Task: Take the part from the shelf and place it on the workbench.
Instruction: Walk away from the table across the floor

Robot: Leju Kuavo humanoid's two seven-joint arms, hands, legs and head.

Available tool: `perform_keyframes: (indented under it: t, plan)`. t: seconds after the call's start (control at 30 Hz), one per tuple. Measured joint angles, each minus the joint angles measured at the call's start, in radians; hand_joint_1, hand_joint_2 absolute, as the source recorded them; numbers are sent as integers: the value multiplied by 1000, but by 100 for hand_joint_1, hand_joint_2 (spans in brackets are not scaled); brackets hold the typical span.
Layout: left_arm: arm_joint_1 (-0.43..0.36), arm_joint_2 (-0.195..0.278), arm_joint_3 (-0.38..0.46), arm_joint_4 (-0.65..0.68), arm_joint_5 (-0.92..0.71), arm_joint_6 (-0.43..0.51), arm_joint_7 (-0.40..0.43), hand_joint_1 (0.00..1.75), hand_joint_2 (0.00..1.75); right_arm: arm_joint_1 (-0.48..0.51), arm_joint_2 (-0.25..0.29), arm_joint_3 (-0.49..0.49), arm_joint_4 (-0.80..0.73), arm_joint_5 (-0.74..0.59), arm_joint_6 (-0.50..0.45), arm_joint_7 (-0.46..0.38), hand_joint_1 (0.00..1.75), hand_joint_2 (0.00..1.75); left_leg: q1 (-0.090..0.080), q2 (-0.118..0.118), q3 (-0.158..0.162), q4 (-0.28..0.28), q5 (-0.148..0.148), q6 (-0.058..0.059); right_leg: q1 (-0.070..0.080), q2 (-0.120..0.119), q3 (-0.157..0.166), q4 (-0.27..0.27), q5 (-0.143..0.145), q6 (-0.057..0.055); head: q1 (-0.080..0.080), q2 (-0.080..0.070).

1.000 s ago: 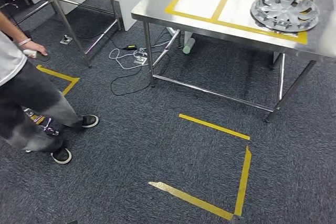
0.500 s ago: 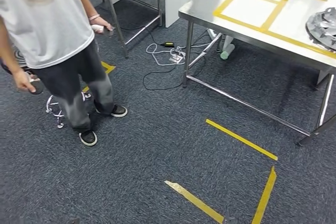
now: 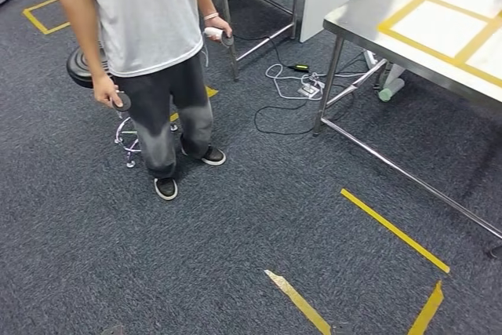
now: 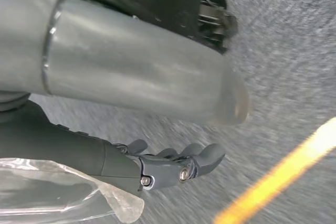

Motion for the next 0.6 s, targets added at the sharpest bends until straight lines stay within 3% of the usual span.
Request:
perform_keyframes:
  t: [0.03, 0.1, 0.17, 0.23, 0.3, 0.33, 0.37, 0.4, 0.47, 0.53, 0.6]
  plan:
    - [-1, 0, 0, 0, -1, -2, 3, 0, 0, -1, -2, 8, 0, 15, -9, -12, 0, 0, -4, 5, 5, -15, -3, 5, 2, -10, 1, 0, -2, 6, 0, 0]
    - [1, 2, 0, 0, -3, -8, 13, 0, 0, -4, -5, 25, 0, 40, -21, -26, 0, 0, -5, -12, 4, -21, 0, 17, 0, -20, 4, -2, -7, 17, 1, 0]
    - [5, 3, 0, 0, -7, -11, 19, 0, 0, -8, -10, 40, 0, 57, -25, -31, 0, 0, -1, -31, 9, -29, 4, 29, -5, 26, -10, 29, -32, 26, 6, 0]
    - [3, 3, 0, 0, -10, -13, 22, 0, 0, -7, -14, 48, 0, 63, -29, -32, 0, 0, 1, -52, 10, -33, 7, 38, -7, 85, -64, 139, -89, 29, 12, 0]
    - [0, 2, 0, 0, -9, -16, 23, 0, 0, 0, -21, 54, 0, 64, -37, -27, 0, 0, -1, -78, 9, -32, 8, 42, -7, 100, -133, 265, -129, 30, 14, 0]
    - [0, 1, 0, 0, -6, -17, 24, 0, 0, 3, -24, 55, 0, 66, -40, -22, 0, 0, -3, -92, 10, -31, 8, 43, -7, 102, -152, 289, -123, 29, 14, 0]
    - [0, -2, 0, 0, 0, -17, 27, 0, 0, 4, -28, 57, 0, 71, -42, -14, 0, 0, -4, -107, 10, -30, 8, 43, -7, 105, -151, 271, -95, 28, 14, 0]
    - [0, -5, 1, 0, 6, -14, 34, 0, 0, 5, -32, 60, 0, 78, -42, -7, 0, 0, -4, -122, 11, -28, 7, 42, -7, 113, -133, 216, -54, 26, 14, 0]
    - [-1, -16, 4, 1, 13, -1, 62, 0, 0, 4, -41, 66, 0, 90, -40, -9, 0, 0, -4, -149, 8, -22, 6, 39, -11, 162, -79, 82, 12, 22, 13, 0]
    - [-1, -28, 5, 1, 14, 13, 84, 0, 0, 3, -47, 70, 0, 85, -36, -43, 0, 0, -1, -172, -1, -17, 7, 28, -13, 201, -49, 23, 23, 19, 13, 0]
    - [2, -38, 8, 1, 22, 20, 79, 0, 0, 0, -48, 71, 0, 66, -25, -81, 0, 0, 4, -194, -9, -18, 12, 15, -11, 189, -41, 16, 24, 11, 13, 0]
